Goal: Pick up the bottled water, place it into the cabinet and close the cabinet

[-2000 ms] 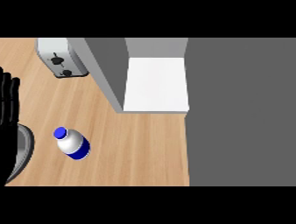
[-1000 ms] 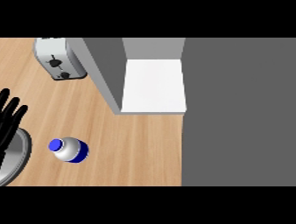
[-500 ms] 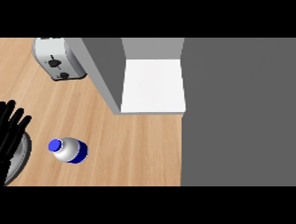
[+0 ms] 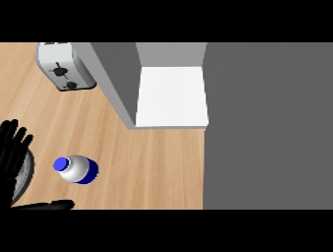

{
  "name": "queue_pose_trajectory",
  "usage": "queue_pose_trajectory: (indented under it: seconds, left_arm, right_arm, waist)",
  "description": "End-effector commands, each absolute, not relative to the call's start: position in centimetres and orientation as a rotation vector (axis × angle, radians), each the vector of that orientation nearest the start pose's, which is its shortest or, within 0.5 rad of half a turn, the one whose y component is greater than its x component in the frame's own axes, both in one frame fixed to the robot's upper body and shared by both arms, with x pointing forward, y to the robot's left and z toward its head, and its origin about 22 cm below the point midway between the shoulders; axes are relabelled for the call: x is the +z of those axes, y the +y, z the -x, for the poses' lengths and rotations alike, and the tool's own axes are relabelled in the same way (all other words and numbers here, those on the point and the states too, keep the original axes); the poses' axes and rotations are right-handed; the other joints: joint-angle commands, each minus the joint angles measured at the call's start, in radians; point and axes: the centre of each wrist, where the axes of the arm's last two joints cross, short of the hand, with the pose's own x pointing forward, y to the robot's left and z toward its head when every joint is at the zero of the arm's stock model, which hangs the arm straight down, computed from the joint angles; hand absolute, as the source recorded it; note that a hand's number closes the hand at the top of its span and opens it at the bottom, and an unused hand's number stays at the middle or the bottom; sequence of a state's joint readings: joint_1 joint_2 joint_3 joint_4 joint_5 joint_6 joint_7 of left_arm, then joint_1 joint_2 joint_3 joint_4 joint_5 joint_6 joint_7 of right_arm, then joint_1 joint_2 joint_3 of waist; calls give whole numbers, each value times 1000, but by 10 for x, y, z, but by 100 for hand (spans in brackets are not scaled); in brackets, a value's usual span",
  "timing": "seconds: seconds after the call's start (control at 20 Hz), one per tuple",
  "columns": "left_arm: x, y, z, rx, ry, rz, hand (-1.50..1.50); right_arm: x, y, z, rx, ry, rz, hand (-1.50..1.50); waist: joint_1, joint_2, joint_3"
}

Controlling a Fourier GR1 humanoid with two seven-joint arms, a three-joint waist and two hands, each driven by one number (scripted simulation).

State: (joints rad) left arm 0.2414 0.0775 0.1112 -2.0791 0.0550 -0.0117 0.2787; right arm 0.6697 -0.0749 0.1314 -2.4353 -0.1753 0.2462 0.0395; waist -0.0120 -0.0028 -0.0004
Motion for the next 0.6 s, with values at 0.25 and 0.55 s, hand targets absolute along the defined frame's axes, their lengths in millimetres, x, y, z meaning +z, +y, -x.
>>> queue_pose_trajectory:
  seconds: [0.25,0.55]
  left_arm:
    - [5,306,-175,99,-1523,-164,-150]
    - [-38,324,-193,151,-1492,-206,-150]
  right_arm:
    - [146,-247,-45,113,-1857,-181,-150]
    - [137,-250,-49,113,-1869,-200,-150]
  waist:
    - [-10,0,-1]
    - [-6,2,-1]
